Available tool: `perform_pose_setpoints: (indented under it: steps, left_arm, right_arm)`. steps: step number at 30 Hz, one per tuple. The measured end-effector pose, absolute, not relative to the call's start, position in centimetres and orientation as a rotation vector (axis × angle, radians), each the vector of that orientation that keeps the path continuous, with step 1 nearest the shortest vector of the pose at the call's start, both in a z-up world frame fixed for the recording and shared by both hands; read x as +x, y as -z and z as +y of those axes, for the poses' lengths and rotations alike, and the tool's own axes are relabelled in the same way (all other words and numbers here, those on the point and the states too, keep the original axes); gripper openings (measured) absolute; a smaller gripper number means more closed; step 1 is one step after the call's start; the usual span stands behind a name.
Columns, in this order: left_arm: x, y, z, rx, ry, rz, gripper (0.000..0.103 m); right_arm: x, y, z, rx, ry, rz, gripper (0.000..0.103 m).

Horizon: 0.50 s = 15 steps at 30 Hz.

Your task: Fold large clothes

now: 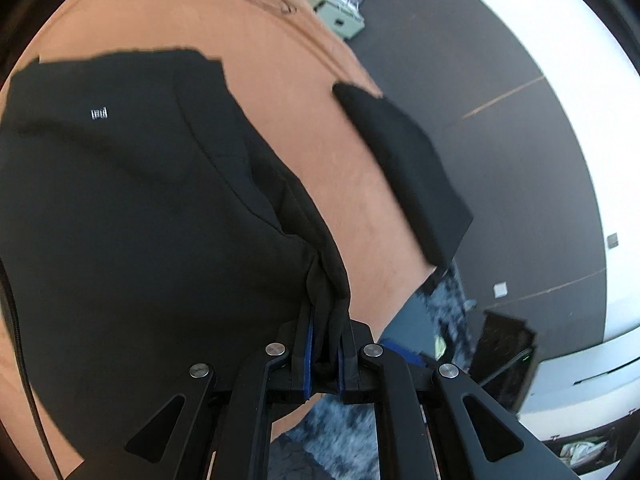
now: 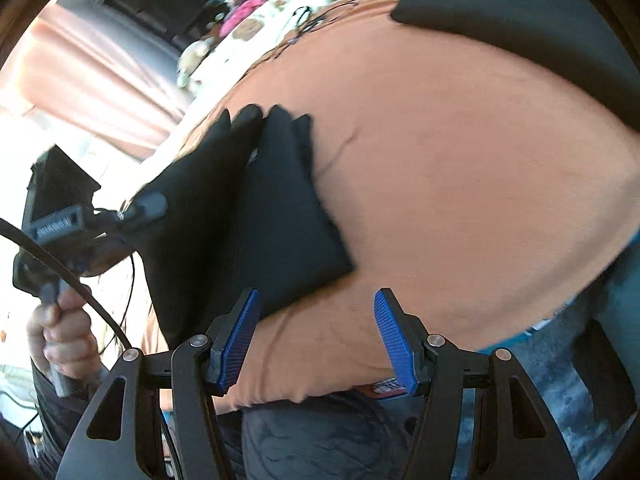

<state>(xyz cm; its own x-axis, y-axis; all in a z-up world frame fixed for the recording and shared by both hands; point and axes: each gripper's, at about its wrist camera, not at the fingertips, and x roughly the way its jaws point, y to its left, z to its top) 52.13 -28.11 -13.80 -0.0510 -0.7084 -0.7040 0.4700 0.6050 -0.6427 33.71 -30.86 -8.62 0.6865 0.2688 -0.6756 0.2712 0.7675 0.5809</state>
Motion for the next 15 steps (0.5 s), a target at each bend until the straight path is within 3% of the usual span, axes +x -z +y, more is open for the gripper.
perform_pose_setpoints:
  steps: [2, 3, 4, 5, 7, 10, 15]
  left_arm:
    - [51.7, 14.7, -28.8, -0.212, 0.988, 1.322, 0.01]
    - [51.5, 14.8, -29.2, -0.209, 0.992, 1.327, 0.015]
    - [51.5, 14.9, -29.2, -0.219, 1.002, 1.332, 0.024]
    - [51.7, 15.0, -29.1, -0.245, 1.015, 1.338, 0.029]
    - [51.9, 14.6, -29.0, -0.287, 1.034, 1.346, 0.049]
    - [51.9, 13.2, -27.7, -0.313, 1.018, 1.295, 0.07]
    - [53.4, 11.9, -22.6, -0.364, 0.909, 1.23, 0.071]
  right_arm:
    - [32.7, 8.4, -30.2, 0.729, 0.009, 0.828, 0.058]
    - [32.7, 8.4, -30.5, 0.738, 0.007, 0.823, 0.058]
    - [32.4, 8.0, -30.2, 0.743, 0.001, 0.82, 0.058]
    - [32.6, 7.7, -30.0, 0.749, -0.009, 0.814, 0.063]
    - [32.3, 7.4, -30.0, 0.753, -0.037, 0.797, 0.073]
    - [32.6, 7.1, -30.0, 0.756, -0.098, 0.772, 0.074]
    - [35.3, 6.6, -28.8, 0.747, -0.19, 0.753, 0.074]
